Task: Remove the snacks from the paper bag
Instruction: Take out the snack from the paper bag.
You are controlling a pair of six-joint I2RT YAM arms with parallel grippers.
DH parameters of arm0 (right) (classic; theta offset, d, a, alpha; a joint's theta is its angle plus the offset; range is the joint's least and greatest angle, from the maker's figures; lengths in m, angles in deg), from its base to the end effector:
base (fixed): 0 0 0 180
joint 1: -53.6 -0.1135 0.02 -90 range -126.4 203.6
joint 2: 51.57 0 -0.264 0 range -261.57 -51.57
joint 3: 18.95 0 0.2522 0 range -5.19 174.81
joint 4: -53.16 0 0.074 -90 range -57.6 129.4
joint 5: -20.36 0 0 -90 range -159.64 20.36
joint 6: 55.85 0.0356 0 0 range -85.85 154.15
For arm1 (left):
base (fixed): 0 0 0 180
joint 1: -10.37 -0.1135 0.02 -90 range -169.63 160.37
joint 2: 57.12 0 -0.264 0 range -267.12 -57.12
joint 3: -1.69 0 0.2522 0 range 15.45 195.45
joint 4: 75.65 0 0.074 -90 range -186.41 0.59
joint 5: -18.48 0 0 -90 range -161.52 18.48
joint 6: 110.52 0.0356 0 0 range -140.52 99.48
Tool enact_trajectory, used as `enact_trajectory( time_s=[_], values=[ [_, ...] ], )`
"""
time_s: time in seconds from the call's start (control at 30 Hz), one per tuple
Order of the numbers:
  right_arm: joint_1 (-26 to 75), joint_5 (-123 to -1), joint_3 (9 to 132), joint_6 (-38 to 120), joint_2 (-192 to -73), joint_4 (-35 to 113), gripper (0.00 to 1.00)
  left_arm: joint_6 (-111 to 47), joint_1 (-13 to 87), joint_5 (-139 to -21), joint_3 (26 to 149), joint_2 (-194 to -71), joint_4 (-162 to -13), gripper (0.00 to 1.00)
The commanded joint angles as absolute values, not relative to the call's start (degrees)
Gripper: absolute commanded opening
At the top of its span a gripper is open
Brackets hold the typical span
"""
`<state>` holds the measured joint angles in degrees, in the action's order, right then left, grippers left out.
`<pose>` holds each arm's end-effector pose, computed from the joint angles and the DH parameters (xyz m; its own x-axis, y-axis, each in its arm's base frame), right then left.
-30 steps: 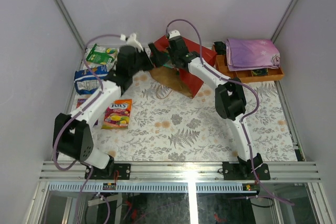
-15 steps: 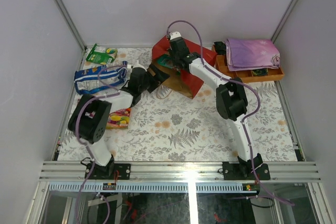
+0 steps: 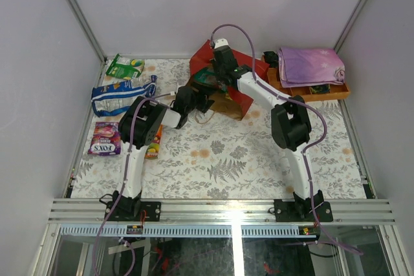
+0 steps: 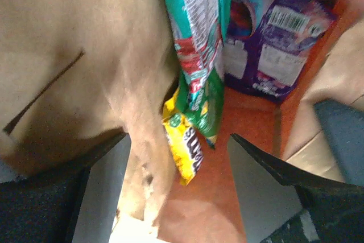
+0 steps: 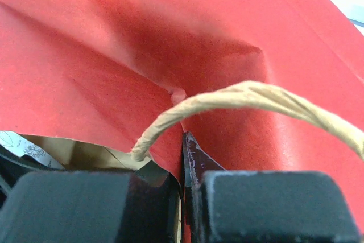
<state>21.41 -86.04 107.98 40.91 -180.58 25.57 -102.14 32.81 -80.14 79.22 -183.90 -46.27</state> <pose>0.4557 0.2750 0.2559 -0.4517 -0.1509 -0.8793 -0.2520 0.9670 -0.0365 0.4096 -0.1749 0.0968 -0.5481 -0.8319 -0.0867 -0.2368 0.2537 -0.9378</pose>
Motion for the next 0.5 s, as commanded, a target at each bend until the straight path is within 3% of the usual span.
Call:
enact_trajectory(
  time_s=[0.0,0.47],
  values=[
    [21.95,-86.05,106.87,42.45,-175.64,28.66,0.00,-111.48,33.69,-74.04,82.38,-187.13,-39.99,0.69],
    [22.31,-87.64,105.79,40.98,-175.09,27.72,0.00,-117.36,34.38,-68.64,94.09,-197.11,-46.02,0.67]
  ],
)
